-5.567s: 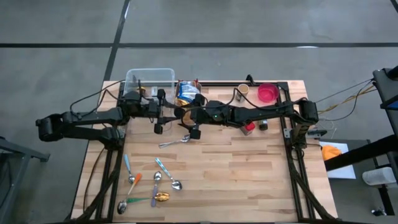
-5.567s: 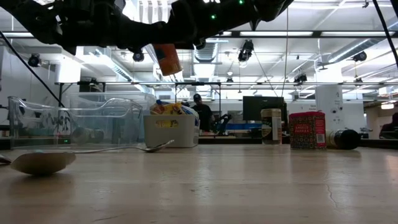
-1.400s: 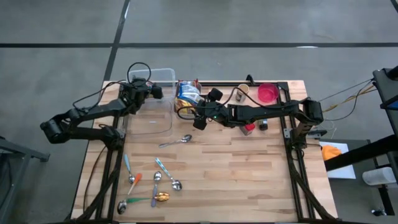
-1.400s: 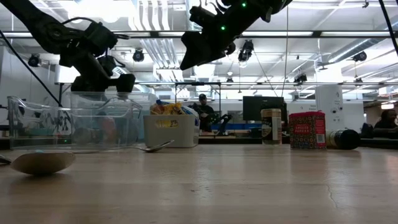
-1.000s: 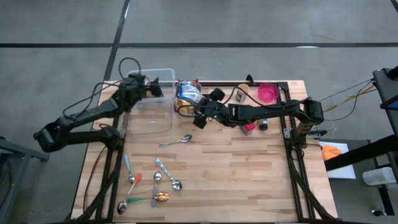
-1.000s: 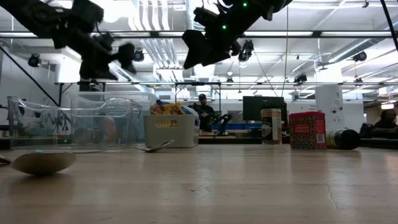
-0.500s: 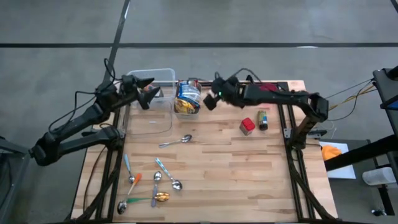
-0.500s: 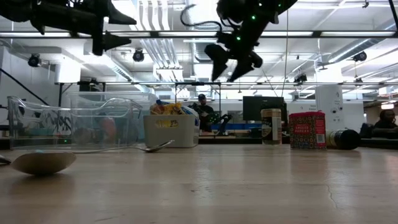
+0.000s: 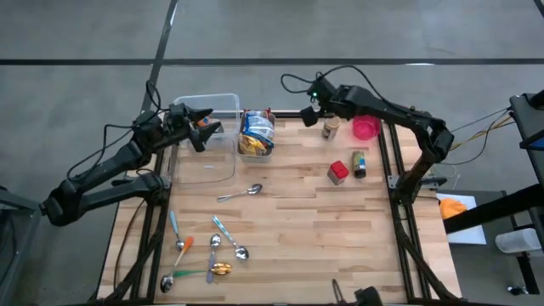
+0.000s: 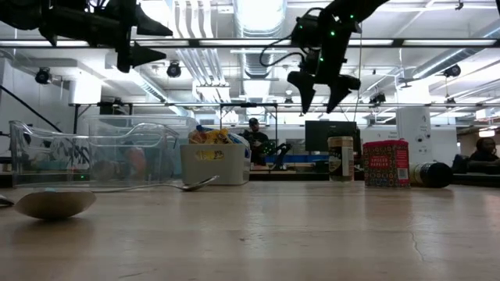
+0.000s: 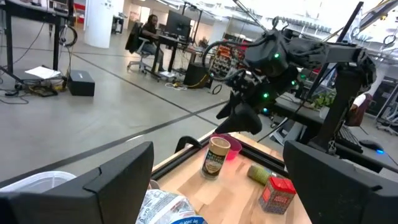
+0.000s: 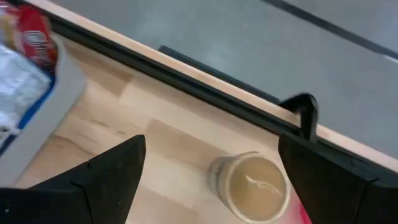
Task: Pick & Place Food Item
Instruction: Put the golden seasoning bottle into the white bin
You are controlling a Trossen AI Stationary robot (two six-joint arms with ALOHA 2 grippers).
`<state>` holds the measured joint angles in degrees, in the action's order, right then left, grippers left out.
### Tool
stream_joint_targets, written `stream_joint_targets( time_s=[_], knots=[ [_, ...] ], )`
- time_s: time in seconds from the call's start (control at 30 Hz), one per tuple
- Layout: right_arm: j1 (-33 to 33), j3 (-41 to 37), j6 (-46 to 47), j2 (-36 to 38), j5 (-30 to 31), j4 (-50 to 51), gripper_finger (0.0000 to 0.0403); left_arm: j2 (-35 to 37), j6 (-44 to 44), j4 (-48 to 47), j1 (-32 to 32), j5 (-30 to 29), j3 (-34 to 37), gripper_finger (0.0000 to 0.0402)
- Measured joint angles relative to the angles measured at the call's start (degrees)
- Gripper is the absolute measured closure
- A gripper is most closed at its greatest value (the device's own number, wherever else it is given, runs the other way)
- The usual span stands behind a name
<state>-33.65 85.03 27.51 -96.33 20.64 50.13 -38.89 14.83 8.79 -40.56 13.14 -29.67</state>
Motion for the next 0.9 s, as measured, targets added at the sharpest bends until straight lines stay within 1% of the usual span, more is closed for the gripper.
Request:
stream_joint_targets(
  time_s=[0.23, 0.37, 0.5, 0.7, 0.9],
  knots=[
    [-1.72, -1.46, 2.54, 0.04, -0.01, 4.24, 0.0039, -0.22, 0.00, 0.03, 0.00, -0.02, 0.00, 0.0041],
    [-1.59, -2.44, 2.70, -0.10, 0.02, 4.10, 0.0039, -0.22, 0.00, 0.01, 0.00, -0.02, 0.00, 0.0041],
    [-1.71, -3.85, 4.89, -0.17, 0.28, 4.08, 0.0039, -0.26, 0.00, -0.01, 0.00, -0.02, 0.01, 0.0041],
    [-3.07, -6.97, 5.57, -0.15, 0.28, 3.89, 0.0039, -0.26, 0.00, -0.04, 0.00, -0.02, 0.00, 0.0041],
    [-4.51, -10.08, 5.56, -0.15, -0.05, 0.57, 0.0039, -0.26, 0.03, -0.03, 0.00, -0.02, 0.01, 0.0041]
  ],
)
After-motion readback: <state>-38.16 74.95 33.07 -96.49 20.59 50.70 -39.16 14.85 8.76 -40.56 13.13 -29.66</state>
